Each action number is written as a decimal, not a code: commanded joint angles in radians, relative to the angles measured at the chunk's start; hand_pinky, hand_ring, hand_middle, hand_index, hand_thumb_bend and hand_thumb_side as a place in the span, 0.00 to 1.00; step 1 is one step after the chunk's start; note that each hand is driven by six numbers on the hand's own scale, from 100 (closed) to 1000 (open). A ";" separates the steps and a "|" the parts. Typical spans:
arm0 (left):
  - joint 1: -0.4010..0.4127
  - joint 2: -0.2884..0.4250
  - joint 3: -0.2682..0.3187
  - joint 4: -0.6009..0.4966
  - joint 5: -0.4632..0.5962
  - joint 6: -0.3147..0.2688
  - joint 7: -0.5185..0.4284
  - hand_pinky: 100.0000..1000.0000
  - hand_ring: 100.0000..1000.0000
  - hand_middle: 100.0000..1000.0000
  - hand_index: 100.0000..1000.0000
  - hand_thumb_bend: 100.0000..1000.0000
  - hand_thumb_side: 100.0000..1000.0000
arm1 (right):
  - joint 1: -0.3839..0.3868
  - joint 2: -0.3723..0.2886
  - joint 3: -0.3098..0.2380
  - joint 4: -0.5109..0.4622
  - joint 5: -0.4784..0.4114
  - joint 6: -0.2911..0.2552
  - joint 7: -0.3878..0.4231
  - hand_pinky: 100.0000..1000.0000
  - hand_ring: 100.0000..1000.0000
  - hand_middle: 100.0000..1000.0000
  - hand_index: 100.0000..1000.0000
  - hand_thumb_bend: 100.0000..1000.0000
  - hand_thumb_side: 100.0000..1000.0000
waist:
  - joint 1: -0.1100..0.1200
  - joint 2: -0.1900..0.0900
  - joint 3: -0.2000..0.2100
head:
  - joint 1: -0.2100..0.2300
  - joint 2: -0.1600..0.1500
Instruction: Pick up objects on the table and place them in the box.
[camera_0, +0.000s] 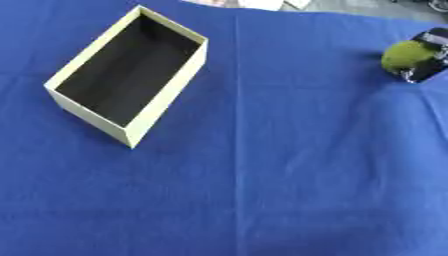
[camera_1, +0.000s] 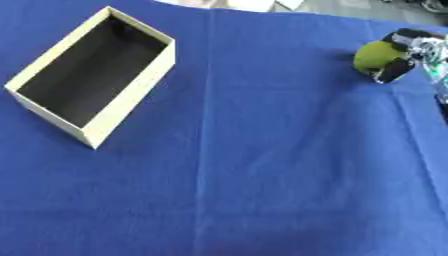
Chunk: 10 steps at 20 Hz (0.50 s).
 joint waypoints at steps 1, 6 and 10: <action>-0.002 0.026 0.011 -0.014 -0.006 -0.012 0.014 0.69 0.49 0.52 0.54 0.31 0.14 | 0.006 -0.057 0.000 -0.040 -0.045 -0.003 0.001 0.67 0.66 0.51 0.68 0.00 0.00 | 0.009 -0.029 -0.004 | 0.005 0.010; 0.005 0.028 0.012 -0.014 -0.009 -0.011 0.017 0.69 0.49 0.52 0.54 0.31 0.15 | 0.032 -0.088 -0.010 -0.138 -0.077 -0.013 -0.002 0.67 0.64 0.50 0.67 0.00 0.00 | 0.010 -0.036 -0.014 | 0.012 0.027; 0.010 0.029 0.013 -0.014 -0.010 -0.009 0.018 0.69 0.49 0.52 0.54 0.30 0.15 | 0.058 -0.114 -0.032 -0.263 -0.108 -0.020 -0.031 0.65 0.62 0.49 0.66 0.00 0.00 | 0.008 -0.042 -0.022 | 0.017 0.035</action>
